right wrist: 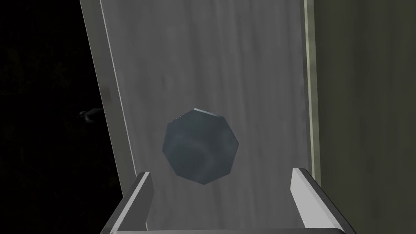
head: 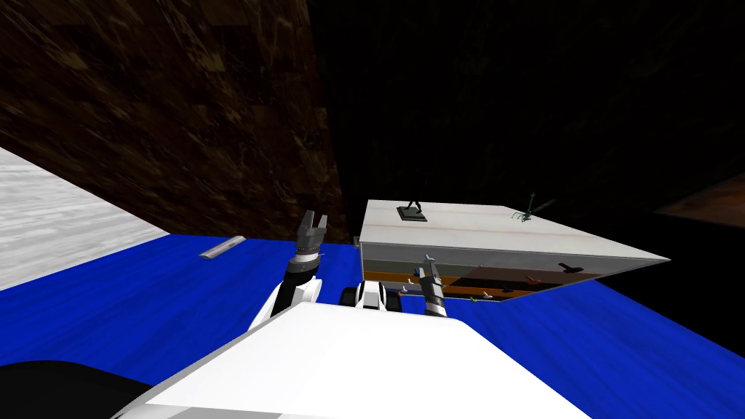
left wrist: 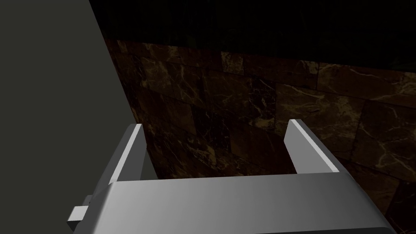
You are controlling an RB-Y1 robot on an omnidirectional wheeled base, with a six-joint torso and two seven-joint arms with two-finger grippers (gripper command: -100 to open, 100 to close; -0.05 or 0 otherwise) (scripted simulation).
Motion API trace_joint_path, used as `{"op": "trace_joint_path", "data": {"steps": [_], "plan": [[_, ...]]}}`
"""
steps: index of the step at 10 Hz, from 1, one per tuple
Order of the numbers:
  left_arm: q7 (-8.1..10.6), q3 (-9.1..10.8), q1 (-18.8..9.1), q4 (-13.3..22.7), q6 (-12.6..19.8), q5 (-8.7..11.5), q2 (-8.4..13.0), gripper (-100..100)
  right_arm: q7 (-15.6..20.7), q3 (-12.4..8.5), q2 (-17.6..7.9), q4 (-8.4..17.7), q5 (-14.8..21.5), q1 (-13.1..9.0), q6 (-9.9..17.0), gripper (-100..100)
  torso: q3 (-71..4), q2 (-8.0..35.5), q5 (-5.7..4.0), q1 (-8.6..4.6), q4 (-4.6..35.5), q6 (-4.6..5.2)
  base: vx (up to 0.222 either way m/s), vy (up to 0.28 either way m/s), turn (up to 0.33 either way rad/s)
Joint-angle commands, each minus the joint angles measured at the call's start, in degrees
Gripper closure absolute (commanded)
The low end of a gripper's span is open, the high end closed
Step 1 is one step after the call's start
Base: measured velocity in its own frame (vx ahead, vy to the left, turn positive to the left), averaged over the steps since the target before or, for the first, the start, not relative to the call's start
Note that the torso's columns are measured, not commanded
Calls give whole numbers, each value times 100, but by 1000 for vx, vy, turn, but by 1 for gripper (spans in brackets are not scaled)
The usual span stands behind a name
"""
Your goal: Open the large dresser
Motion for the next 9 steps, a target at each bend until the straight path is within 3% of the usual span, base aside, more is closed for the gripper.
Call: {"op": "trace_joint_path", "data": {"steps": [1,2,4,7,8,9], "plan": [[0,0,0,0,0,0,0,0,49,-16,-19,-115,-17,47,-52,-100,-3,-3,-1,-6,-2,-2,-3,5,-9],[0,0,0,0,0,0,0,0,-5,8,8,31,10,-11,12,100,-1,-1,-4,-12,-1,-2,-4,-11,46],[0,0,0,0,0,0,0,0,44,56,-32,-166,70,143,0,100,-1,-1,-3,-11,-1,-1,-47,-12,-36],[0,0,-3,0,1,0,0,0,69,132,-73,-339,164,314,31,100,14,22,-3,-8,6,-1,-155,-25,-54],[0,0,-2,0,1,0,0,0,80,118,-54,-310,143,278,16,100,4,5,-2,-9,2,-1,-72,-13,-15],[0,0,-1,0,0,0,0,0,15,138,4,-115,228,169,175,-100,-17,-30,-2,-3,-7,-3,-13,-17,56]]}}
